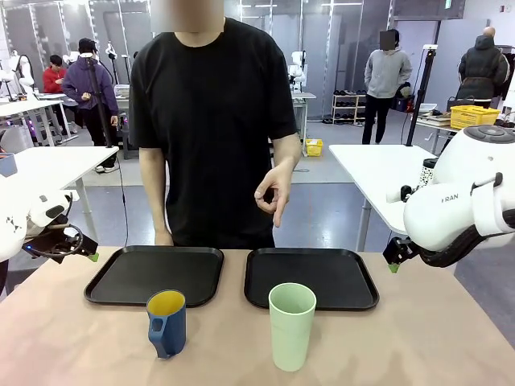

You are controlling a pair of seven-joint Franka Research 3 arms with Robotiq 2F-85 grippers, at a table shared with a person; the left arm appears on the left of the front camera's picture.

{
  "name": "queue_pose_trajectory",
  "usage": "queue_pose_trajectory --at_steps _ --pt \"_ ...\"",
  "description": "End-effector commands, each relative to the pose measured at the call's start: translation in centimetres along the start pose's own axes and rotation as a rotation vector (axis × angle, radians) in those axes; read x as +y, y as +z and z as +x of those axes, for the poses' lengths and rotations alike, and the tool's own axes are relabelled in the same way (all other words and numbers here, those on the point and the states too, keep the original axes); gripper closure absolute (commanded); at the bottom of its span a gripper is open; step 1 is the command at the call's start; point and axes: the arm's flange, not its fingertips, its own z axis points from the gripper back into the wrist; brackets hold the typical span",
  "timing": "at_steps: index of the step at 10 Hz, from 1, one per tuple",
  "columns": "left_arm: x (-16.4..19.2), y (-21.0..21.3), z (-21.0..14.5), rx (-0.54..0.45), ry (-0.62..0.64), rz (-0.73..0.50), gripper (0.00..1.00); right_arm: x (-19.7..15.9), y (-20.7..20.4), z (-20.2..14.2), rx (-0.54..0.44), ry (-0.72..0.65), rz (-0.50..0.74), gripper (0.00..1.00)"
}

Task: Sort and store the cups by type.
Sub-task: Pick up the Reusable plastic cup.

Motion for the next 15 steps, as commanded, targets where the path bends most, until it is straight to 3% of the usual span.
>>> queue_pose_trajectory --at_steps 1,7,12,13,15 --pt "0.0 0.1 0.1 -0.002 0.0 -0.001 0.0 -0.1 0.1 0.0 -0.001 0.009 0.002 0.0" --pt "0.0 0.1 0.1 -0.002 0.0 -0.001 0.0 0.0 0.0 0.0 0.0 0.0 0.0 0.0" --pt "0.0 0.1 0.1 -0.002 0.0 -0.001 0.0 0.3 2.6 -0.1 0.052 0.675 0.013 0.0" --pt "0.0 0.1 0.1 -0.002 0.0 -0.001 0.0 0.8 2.8 -0.3 0.043 0.832 0.116 0.0" --pt "0.0 0.1 0.1 -0.002 0.0 -0.001 0.0 1.3 2.8 -0.8 0.043 1.012 0.159 0.0"
